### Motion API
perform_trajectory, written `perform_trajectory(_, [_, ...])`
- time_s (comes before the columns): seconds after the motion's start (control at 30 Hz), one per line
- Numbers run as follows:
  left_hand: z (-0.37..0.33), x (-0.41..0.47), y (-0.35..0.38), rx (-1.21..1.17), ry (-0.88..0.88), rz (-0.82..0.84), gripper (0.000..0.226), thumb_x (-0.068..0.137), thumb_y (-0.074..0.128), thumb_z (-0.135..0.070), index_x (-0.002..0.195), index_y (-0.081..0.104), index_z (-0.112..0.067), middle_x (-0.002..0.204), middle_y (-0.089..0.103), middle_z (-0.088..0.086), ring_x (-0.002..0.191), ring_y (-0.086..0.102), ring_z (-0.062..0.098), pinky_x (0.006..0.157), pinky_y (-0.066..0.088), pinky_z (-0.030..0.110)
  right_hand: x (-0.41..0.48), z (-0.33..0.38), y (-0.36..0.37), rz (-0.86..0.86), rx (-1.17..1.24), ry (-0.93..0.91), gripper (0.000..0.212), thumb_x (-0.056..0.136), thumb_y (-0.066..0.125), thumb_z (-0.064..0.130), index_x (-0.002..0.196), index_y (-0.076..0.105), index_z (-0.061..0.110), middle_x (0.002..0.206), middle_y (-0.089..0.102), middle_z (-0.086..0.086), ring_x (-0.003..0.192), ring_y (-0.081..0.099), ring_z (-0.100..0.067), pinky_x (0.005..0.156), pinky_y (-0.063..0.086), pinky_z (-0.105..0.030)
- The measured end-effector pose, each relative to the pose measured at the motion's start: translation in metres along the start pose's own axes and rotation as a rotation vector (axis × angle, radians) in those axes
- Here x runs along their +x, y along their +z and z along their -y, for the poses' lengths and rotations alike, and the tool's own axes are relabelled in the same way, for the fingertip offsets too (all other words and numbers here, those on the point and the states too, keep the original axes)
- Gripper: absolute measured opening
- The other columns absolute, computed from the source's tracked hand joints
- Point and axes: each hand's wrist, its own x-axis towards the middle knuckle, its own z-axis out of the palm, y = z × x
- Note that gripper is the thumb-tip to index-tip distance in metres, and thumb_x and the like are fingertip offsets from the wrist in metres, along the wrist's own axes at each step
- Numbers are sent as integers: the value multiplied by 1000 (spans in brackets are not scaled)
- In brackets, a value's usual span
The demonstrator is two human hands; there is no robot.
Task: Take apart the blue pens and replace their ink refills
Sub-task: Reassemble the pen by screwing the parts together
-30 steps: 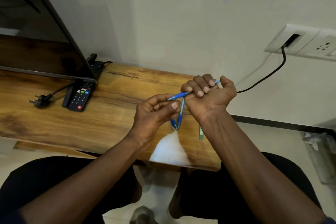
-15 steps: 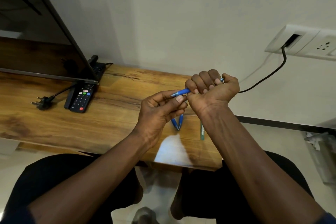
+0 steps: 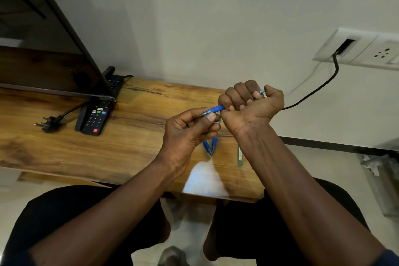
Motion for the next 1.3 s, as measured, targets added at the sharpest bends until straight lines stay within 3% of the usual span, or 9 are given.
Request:
perform_trajectory(0.17, [1, 0, 0, 13, 0, -8, 27, 82, 77, -17, 108, 79, -11, 99, 80, 14, 83, 76, 19, 78, 64, 30, 1, -1, -5, 48, 37, 37, 42, 91, 30, 42, 56, 31, 19, 44, 20, 6, 37, 16, -11, 43, 18, -21])
perform_trajectory(0.37, [2, 0, -1, 28, 9, -2, 27, 83, 77, -17, 109, 78, -9, 97, 80, 13, 83, 75, 18, 79, 64, 31, 1, 1, -3, 14, 4, 3, 36, 88, 27, 32, 54, 28, 20, 45, 18, 5, 38, 13, -12, 46, 15, -21])
perform_trajectory(0.57, [4, 0, 0, 38, 9, -2, 30, 83, 76, -17, 111, 77, -7, 96, 80, 12, 82, 76, 18, 77, 64, 29, 2, 0, -9, 27, 30, 25, 43, 91, 29, 40, 54, 32, 19, 44, 20, 6, 38, 16, -12, 45, 18, -21])
perform_trajectory(0.77, [5, 2, -1, 34, 8, -7, 29, 84, 76, -17, 111, 76, -6, 96, 79, 13, 82, 75, 18, 77, 63, 30, 3, 1, -6, 13, 3, -16, 30, 82, 31, 30, 54, 30, 20, 44, 19, 5, 38, 14, -12, 45, 17, -21])
perform_trajectory(0.9, [6, 3, -1, 40, 7, -8, 30, 85, 76, -17, 112, 76, -5, 95, 79, 13, 81, 74, 18, 77, 63, 30, 4, 0, -7, 24, 22, 10, 41, 90, 29, 37, 53, 32, 19, 44, 20, 6, 37, 16, -12, 44, 18, -21])
perform_trajectory(1.07, [6, 3, -2, 58, 17, 1, 29, 85, 75, -17, 112, 77, -7, 93, 78, 12, 81, 74, 18, 78, 63, 31, 4, 2, -6, 15, -2, -10, 33, 84, 30, 31, 53, 30, 20, 44, 19, 5, 38, 14, -12, 45, 16, -21])
perform_trajectory(1.3, [8, 4, -3, 76, 24, -6, 33, 84, 76, -18, 115, 76, -5, 92, 78, 13, 80, 74, 19, 79, 63, 33, 4, 1, -7, 32, -9, 2, 42, 91, 29, 38, 53, 31, 20, 44, 20, 6, 37, 15, -11, 45, 17, -21])
